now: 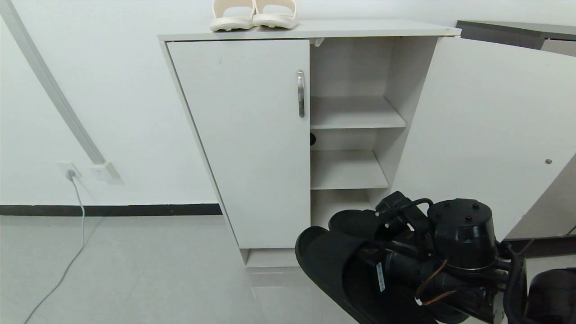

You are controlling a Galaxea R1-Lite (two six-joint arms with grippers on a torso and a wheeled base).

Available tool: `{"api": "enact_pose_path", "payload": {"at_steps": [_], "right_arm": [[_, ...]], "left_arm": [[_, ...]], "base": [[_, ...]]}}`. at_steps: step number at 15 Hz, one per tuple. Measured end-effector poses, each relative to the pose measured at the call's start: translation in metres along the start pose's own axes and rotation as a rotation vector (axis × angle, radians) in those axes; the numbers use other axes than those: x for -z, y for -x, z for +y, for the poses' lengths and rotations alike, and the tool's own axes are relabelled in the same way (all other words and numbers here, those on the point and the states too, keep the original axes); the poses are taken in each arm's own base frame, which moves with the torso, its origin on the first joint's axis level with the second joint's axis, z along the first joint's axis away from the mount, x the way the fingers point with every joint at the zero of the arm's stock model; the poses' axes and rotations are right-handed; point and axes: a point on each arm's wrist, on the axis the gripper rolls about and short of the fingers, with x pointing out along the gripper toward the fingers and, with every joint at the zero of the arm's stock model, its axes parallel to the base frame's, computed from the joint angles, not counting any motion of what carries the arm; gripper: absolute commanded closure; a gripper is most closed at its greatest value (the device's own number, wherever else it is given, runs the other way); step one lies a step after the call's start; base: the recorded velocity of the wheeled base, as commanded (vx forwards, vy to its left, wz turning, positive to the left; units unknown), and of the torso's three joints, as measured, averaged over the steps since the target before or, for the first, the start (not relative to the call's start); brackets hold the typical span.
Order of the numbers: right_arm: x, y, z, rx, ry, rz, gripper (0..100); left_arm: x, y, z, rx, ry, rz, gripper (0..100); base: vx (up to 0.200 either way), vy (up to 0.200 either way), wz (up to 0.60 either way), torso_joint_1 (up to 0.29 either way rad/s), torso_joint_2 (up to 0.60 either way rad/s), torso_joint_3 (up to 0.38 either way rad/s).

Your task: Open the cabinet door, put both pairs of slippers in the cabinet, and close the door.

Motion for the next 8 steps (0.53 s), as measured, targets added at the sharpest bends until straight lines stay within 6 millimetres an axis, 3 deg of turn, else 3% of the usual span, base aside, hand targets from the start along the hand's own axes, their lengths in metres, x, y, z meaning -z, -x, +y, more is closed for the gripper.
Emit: {"api": "enact_pose_path", "payload": {"at_steps": [3,8], "right_arm": [[0.001,0.0,0.0,-0.001,0.001,0.005,100],[0.004,-0.001,0.0,0.0,0.004,0.015,100]], "left_arm": [[0.034,0.009,0.009,-0.003,-0.011,-0.01,100],[0.045,0.017,0.011,0.18,-0.012,-0.063,100]], "base": [[0.0,0.0,0.0,0.0,0.0,0.0],[0.0,0.0,0.0,0.0,0.0,0.0]]}}
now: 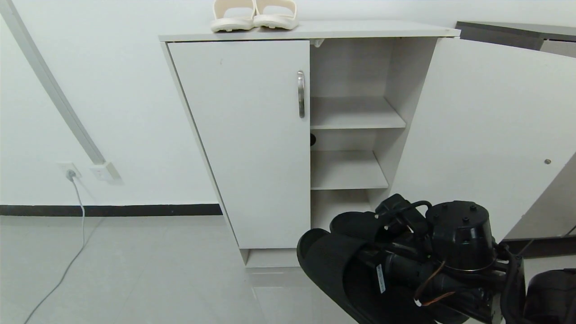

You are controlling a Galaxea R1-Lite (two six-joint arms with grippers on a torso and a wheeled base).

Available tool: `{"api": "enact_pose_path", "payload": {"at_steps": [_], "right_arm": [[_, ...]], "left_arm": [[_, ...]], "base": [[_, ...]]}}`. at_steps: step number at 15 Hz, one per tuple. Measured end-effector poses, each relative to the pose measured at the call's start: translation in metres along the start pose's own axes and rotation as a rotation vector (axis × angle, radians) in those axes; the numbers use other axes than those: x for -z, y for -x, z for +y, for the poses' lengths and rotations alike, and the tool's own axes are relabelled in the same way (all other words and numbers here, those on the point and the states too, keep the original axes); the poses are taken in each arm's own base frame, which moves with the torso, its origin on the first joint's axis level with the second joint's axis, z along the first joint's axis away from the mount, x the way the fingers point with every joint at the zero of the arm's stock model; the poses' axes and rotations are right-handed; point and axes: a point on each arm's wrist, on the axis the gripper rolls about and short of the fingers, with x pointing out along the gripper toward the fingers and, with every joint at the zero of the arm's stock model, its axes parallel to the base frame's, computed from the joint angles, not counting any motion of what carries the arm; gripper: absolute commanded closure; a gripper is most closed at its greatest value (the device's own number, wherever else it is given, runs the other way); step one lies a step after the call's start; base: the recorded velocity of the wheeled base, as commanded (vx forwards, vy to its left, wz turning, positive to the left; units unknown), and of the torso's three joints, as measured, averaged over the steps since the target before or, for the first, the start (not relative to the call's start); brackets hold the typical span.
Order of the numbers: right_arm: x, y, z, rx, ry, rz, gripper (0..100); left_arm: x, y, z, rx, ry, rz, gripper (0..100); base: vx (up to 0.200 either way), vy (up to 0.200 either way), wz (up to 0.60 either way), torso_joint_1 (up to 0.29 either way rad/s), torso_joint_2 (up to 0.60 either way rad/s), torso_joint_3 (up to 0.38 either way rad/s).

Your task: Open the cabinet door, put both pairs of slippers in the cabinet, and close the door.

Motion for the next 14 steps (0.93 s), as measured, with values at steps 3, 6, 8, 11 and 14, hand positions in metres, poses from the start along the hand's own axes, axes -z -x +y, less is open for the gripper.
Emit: {"api": "enact_pose_path", "payload": {"at_steps": [3,6,8,11,14], "right_arm": [[0.001,-0.002,0.002,-0.004,0.004,-0.003,100],[-0.001,-0.001,0.006,-0.022,0.009,-0.048,100],[0.0,-0.001,0.007,-0.023,0.011,-0.043,100],[0.003,-0.001,0.009,-0.034,0.018,-0.036,100],[0.0,-0.001,0.013,-0.038,0.031,-0.071,100]], "left_arm": [[0.001,0.001,0.0,0.018,-0.014,-0.006,100],[0.003,0.002,0.0,0.036,-0.015,0.01,100],[0.002,0.002,0.002,-0.059,0.003,-0.009,100],[0.002,0.002,0.0,0.007,-0.015,-0.005,100],[0.004,0.002,0.001,0.002,-0.09,0.014,100]], "base": [[0.0,0.0,0.0,0.0,0.0,0.0],[0.0,0.0,0.0,0.0,0.0,0.0],[0.0,0.0,0.0,0.0,0.0,0.0],[0.0,0.0,0.0,0.0,0.0,0.0],[0.0,0.0,0.0,0.0,0.0,0.0]]}}
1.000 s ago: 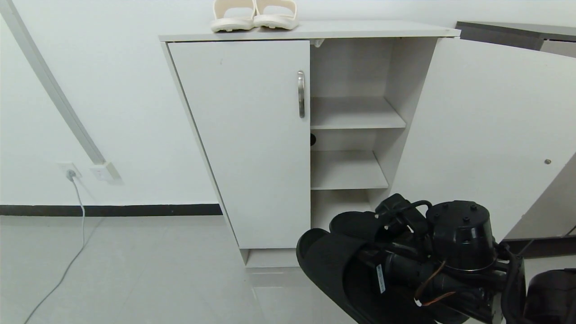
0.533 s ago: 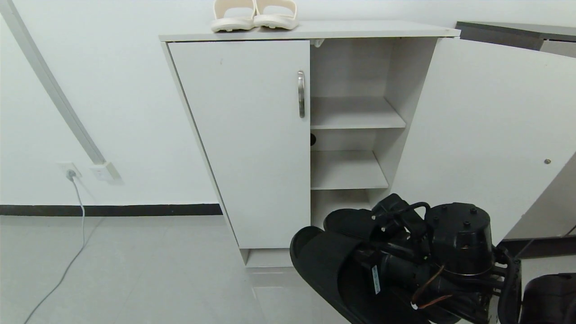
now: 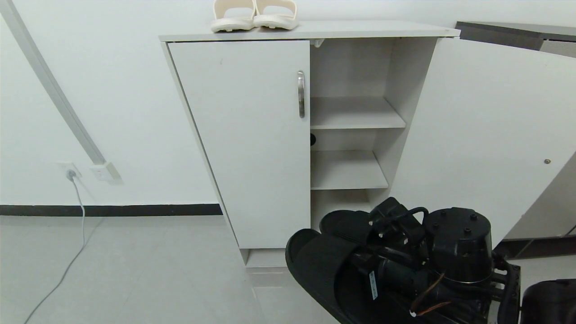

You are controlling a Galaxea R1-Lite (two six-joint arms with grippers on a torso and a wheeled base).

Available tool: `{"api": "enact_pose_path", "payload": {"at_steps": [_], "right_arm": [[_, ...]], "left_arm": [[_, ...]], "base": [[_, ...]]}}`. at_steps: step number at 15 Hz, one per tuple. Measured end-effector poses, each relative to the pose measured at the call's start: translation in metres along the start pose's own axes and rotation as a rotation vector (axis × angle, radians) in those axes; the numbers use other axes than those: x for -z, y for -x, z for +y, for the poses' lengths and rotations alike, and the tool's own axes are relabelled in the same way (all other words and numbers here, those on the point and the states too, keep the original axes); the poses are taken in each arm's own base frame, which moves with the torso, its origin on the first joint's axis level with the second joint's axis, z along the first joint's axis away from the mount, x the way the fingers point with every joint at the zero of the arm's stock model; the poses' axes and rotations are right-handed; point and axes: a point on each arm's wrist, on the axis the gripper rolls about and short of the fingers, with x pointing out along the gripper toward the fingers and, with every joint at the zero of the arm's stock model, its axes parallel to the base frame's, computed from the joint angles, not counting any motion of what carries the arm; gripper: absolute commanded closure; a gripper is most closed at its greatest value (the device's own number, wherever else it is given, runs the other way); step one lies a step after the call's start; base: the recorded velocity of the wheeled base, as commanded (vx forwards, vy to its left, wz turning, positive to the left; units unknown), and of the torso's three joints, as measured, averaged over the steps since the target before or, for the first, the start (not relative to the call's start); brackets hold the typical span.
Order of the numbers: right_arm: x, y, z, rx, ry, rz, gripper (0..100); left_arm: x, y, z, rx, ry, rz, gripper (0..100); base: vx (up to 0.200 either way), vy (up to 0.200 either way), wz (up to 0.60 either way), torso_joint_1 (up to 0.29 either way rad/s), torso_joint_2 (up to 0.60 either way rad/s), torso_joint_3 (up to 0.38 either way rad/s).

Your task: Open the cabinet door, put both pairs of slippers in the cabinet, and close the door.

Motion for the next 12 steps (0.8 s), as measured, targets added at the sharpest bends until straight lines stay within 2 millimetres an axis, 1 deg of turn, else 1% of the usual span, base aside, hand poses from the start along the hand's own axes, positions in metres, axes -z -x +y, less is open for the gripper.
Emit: {"api": "enact_pose_path", "payload": {"at_steps": [1,2,4,6,8,9,11,12], "right_arm": [[-0.001,-0.001,0.0,0.02,0.004,-0.011,100],[-0.002,-0.003,0.0,0.048,0.005,-0.016,100],[-0.007,-0.012,-0.002,0.182,-0.001,-0.042,100],[-0.014,-0.028,-0.003,0.331,-0.022,-0.076,100],[-0.025,-0.048,-0.003,0.451,-0.074,-0.125,100],[-0.028,-0.057,-0.003,0.512,-0.098,-0.122,100],[-0.03,-0.07,-0.003,0.607,-0.15,-0.105,100],[-0.033,-0.074,-0.003,0.623,-0.169,-0.114,100]], "left_arm": [[0.001,0.0,0.0,-0.006,-0.042,0.007,100],[0.001,0.0,0.0,0.018,-0.047,0.011,100],[0.001,0.0,-0.001,0.068,-0.001,0.016,100],[0.001,0.0,-0.001,0.069,0.021,0.016,100],[0.001,0.0,-0.002,0.069,0.022,0.015,100],[0.001,0.0,-0.002,0.069,0.022,0.015,100],[0.001,0.0,-0.002,0.07,0.022,0.015,100],[0.001,0.0,-0.002,0.069,0.022,0.015,100]], "base": [[0.0,0.0,0.0,0.0,0.0,0.0],[0.0,0.0,0.0,0.0,0.0,0.0],[0.0,0.0,0.0,0.0,0.0,0.0],[0.0,0.0,0.0,0.0,0.0,0.0],[0.0,0.0,0.0,0.0,0.0,0.0],[0.0,0.0,0.0,0.0,0.0,0.0],[0.0,0.0,0.0,0.0,0.0,0.0],[0.0,0.0,0.0,0.0,0.0,0.0]]}}
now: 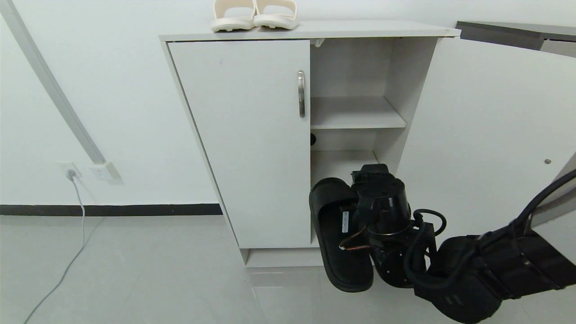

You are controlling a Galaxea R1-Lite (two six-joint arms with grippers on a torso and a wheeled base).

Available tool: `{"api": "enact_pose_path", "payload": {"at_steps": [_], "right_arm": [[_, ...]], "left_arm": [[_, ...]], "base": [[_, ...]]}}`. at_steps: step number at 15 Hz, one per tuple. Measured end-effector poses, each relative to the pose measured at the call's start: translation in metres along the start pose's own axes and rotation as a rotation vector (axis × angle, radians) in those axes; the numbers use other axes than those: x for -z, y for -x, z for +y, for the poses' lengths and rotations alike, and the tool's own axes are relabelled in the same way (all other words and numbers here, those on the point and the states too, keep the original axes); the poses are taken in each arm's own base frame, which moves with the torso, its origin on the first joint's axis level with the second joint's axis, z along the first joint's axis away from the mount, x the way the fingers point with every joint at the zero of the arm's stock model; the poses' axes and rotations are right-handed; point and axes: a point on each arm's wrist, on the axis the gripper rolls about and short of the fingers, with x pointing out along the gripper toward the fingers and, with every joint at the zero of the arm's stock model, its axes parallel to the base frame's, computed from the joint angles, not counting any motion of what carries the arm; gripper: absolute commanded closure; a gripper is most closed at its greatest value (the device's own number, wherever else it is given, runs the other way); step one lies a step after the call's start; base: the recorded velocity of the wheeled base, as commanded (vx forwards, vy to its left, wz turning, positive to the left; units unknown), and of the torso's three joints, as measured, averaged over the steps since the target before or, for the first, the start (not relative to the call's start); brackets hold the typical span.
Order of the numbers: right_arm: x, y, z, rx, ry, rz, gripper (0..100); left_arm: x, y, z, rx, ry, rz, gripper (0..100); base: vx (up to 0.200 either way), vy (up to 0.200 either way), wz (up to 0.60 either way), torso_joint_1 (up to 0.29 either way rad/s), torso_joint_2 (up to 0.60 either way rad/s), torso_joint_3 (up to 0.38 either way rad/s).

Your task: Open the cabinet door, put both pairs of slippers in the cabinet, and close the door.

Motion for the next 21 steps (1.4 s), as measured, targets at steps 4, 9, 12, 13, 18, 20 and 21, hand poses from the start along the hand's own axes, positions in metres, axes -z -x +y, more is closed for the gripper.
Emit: {"api": "enact_pose_path", "payload": {"at_steps": [4,9,12,13,18,20,21], "right_arm": [[-0.002,-0.004,0.003,0.007,-0.013,-0.006,100],[0.01,-0.014,0.0,0.028,0.004,0.019,100],[0.018,-0.02,0.0,0.036,0.012,0.037,100],[0.022,-0.021,0.001,0.03,0.018,0.044,100],[0.034,-0.035,0.01,-0.034,-0.012,0.053,100],[0.037,-0.04,0.012,-0.028,-0.01,0.053,100],[0.039,-0.042,0.015,-0.032,-0.008,0.054,100]], "left_arm": [[0.0,0.0,0.0,0.002,0.0,0.0,100],[0.0,0.0,0.0,0.003,0.0,0.0,100],[0.0,0.0,0.0,0.002,-0.001,0.0,100],[0.0,0.0,0.0,0.002,-0.001,0.0,100],[0.0,0.0,0.0,0.002,-0.001,0.0,100],[0.0,0.0,0.0,0.002,-0.001,0.0,100],[0.0,0.0,0.0,0.003,-0.001,0.001,100]], "base": [[0.0,-0.15,0.0,0.003,0.0,-0.001],[0.0,-0.12,0.0,0.006,0.0,0.001],[0.0,0.0,0.0,0.0,0.0,0.0],[0.0,0.0,0.0,0.0,0.0,0.0],[0.0,0.0,0.0,0.0,0.0,0.0],[0.0,0.0,0.0,0.0,0.0,0.0],[0.0,0.0,0.0,0.0,0.0,0.0]]}}
